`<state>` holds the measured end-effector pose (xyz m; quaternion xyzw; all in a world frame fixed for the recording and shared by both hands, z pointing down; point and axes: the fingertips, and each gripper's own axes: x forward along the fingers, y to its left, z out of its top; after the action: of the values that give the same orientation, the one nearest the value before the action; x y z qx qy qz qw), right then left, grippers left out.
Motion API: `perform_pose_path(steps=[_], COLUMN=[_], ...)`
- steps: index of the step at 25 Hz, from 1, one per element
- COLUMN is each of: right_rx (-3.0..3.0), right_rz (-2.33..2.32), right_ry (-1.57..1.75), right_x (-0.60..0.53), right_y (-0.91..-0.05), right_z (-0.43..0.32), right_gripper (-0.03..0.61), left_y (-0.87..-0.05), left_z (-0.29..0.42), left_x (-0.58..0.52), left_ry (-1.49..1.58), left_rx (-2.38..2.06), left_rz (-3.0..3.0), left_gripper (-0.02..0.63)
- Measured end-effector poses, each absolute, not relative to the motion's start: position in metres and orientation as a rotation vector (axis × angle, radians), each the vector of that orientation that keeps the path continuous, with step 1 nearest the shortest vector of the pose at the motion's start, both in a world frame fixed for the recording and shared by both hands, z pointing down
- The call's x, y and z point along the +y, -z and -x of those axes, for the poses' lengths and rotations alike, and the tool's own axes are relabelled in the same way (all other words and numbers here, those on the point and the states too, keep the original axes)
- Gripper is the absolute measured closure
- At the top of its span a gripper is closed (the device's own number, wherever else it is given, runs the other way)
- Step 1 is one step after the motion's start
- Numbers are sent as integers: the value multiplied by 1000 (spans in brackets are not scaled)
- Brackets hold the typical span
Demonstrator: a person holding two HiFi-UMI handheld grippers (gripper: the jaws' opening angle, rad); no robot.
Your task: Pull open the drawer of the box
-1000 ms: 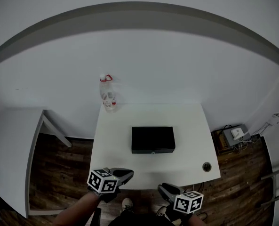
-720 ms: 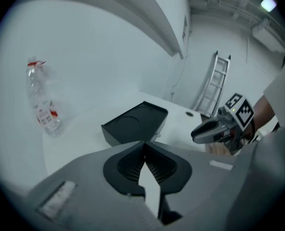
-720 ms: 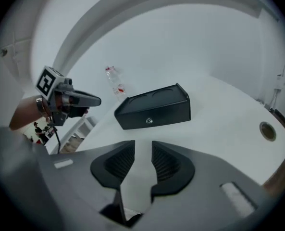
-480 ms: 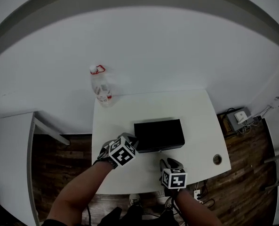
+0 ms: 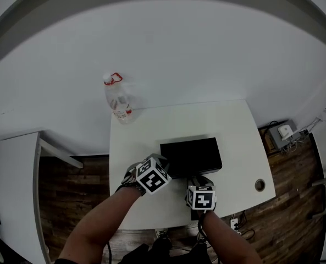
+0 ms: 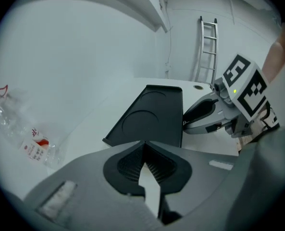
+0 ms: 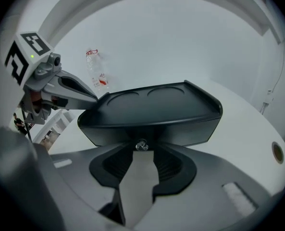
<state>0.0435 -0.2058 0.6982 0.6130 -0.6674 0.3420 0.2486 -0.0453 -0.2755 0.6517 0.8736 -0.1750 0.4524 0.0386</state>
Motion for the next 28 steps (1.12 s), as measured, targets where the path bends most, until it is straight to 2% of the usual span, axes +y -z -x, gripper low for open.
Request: perform_pose_path(steps=[5,17,28], right_rx=[-1808,-1844,-1831], right_rz=[-1650,-1603,-1602], right_ry=[-914,-915,-958], right_x=[-206,-195,-137], right_y=[-702,-699,-701], right_z=[-40,-38,-38], right_gripper=[503,505,505], left_y=[-658,-661,-662], left_z=[35,36,38], left_x=[-262,-265,-266], left_ry=[-1415,-1409,-1400], left_rx=[-462,-558,-568], left_rz=[-2675,-2593,-2579], left_gripper=[607,609,611])
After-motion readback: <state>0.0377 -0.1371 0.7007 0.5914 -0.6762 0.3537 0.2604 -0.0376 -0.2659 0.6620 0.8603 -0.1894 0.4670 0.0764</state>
